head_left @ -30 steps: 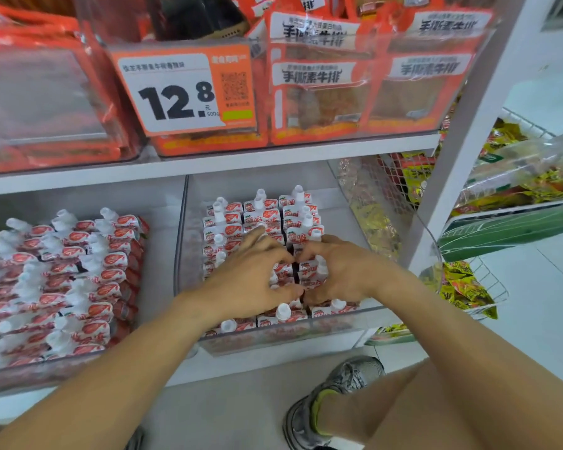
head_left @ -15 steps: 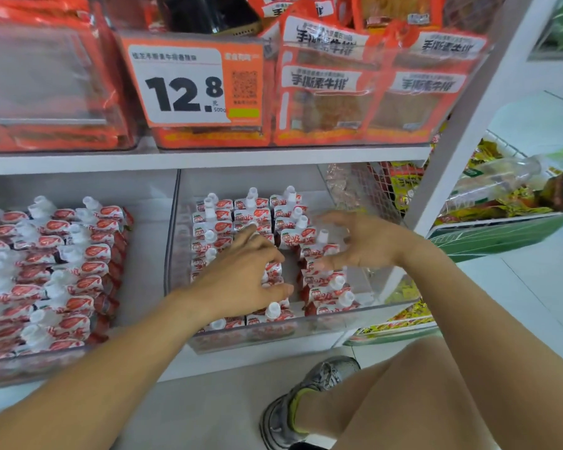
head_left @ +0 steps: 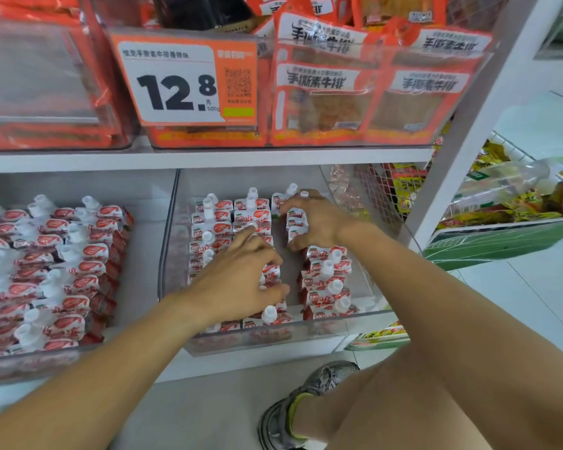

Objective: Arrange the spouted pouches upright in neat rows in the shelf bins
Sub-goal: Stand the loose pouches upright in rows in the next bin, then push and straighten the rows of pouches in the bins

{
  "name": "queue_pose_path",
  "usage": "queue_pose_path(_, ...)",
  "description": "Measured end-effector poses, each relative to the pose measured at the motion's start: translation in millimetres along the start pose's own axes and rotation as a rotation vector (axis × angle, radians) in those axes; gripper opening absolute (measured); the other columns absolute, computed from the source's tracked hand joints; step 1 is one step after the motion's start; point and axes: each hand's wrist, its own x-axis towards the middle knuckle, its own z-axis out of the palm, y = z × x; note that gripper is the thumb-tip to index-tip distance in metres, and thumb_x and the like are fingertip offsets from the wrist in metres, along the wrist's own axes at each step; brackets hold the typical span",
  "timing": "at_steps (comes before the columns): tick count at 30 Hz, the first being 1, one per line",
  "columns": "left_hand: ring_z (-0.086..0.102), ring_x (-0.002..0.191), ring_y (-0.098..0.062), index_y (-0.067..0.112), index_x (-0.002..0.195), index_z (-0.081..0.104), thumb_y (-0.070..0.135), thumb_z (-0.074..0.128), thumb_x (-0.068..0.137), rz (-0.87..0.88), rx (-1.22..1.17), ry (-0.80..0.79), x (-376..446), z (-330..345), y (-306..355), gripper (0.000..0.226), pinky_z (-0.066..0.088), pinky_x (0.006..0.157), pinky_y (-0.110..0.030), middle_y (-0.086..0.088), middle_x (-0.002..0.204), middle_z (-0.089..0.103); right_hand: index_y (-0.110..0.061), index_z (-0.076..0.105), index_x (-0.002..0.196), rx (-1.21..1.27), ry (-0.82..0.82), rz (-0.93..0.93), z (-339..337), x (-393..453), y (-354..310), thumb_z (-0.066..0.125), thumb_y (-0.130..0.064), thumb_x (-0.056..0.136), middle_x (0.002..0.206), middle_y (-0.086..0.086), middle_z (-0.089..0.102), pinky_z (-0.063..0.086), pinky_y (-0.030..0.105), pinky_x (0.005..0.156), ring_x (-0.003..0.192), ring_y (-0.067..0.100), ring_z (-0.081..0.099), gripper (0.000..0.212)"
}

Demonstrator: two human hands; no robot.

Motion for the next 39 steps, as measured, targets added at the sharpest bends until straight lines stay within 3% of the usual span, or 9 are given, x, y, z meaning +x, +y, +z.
queue_pose_path(9,0.002,0.146,-0.010,0.031,0.126,0.055,0.057,0.060,0.083,-0.020,-0.005,-0.034,2,-3,4,0.050,0.026,0.115,-0.044,0.013,0.140,0.042,-0.040,0.027,0.150,0.059,-0.003,0.063,-19,-11,9,0.083,-0.046,0.071,0.161,0.004,0.015,0.026,0.037,0.115,0.148,0.024,0.018,0.097)
queue_pose_path(11,0.004,0.145,-0.011,0.030,0.126,0.056,0.056,0.060,0.083,-0.010,0.001,-0.023,2,-3,4,0.050,0.027,0.115,-0.042,0.013,0.138,0.043,-0.041,0.024,0.150,0.118,0.027,0.057,-22,-4,6,0.079,-0.046,0.076,0.157,0.007,0.021,0.032,0.037,0.111,0.142,0.030,0.031,0.093)
queue_pose_path(15,0.008,0.144,-0.011,0.031,0.124,0.056,0.058,0.059,0.082,-0.002,0.002,-0.010,3,-2,2,0.050,0.029,0.114,-0.042,0.015,0.134,0.045,-0.038,0.038,0.138,0.156,0.070,0.062,-15,20,3,0.067,-0.044,0.088,0.134,0.010,0.047,0.044,0.031,0.089,0.109,0.030,0.055,0.058)
queue_pose_path(19,0.010,0.142,-0.010,0.033,0.123,0.055,0.061,0.057,0.081,0.006,0.012,0.002,3,-1,0,0.050,0.031,0.113,-0.043,0.016,0.132,0.045,-0.022,0.055,0.095,0.075,0.253,0.028,-15,37,-1,0.061,-0.019,0.091,0.100,0.010,0.066,0.052,0.035,0.078,0.090,0.030,0.064,0.007)
queue_pose_path(22,0.008,0.143,-0.010,0.032,0.125,0.055,0.060,0.056,0.083,0.014,0.022,0.017,2,0,0,0.050,0.029,0.114,-0.040,0.015,0.134,0.045,-0.020,0.060,0.082,0.064,0.362,0.068,-16,39,1,0.067,-0.011,0.086,0.096,0.011,0.070,0.054,0.038,0.081,0.092,0.029,0.065,0.012)
queue_pose_path(28,0.008,0.144,-0.010,0.034,0.123,0.056,0.060,0.054,0.083,0.011,0.026,0.029,3,2,0,0.047,0.030,0.113,-0.043,0.016,0.134,0.046,-0.019,0.072,0.096,-0.071,0.541,0.093,-26,31,14,0.068,-0.022,0.088,0.109,0.005,0.070,0.052,0.036,0.088,0.103,0.028,0.063,0.009)
queue_pose_path(34,0.004,0.145,-0.009,0.032,0.125,0.055,0.057,0.056,0.085,0.010,0.019,0.015,2,-1,2,0.048,0.024,0.116,-0.041,0.014,0.138,0.044,-0.016,0.063,0.073,0.023,0.266,0.189,-37,29,23,0.053,-0.023,0.096,0.086,0.006,0.063,0.042,0.024,0.070,0.088,0.019,0.057,0.026)
queue_pose_path(37,0.008,0.145,-0.013,0.030,0.127,0.055,0.058,0.059,0.083,0.004,-0.014,-0.029,4,-6,4,0.052,0.024,0.117,-0.040,0.011,0.138,0.046,-0.013,0.063,0.118,0.033,0.149,0.201,-43,10,21,0.042,-0.030,0.103,0.125,0.015,0.062,0.041,0.029,0.100,0.123,0.025,0.052,0.031)
queue_pose_path(39,0.018,0.140,-0.015,0.028,0.128,0.054,0.060,0.062,0.080,0.014,-0.011,-0.020,6,-12,8,0.058,0.028,0.114,-0.038,0.009,0.134,0.047,-0.013,0.036,0.148,0.080,0.186,0.161,-43,-16,17,0.045,-0.035,0.102,0.139,0.018,0.054,0.032,0.031,0.109,0.141,0.027,0.035,0.052)
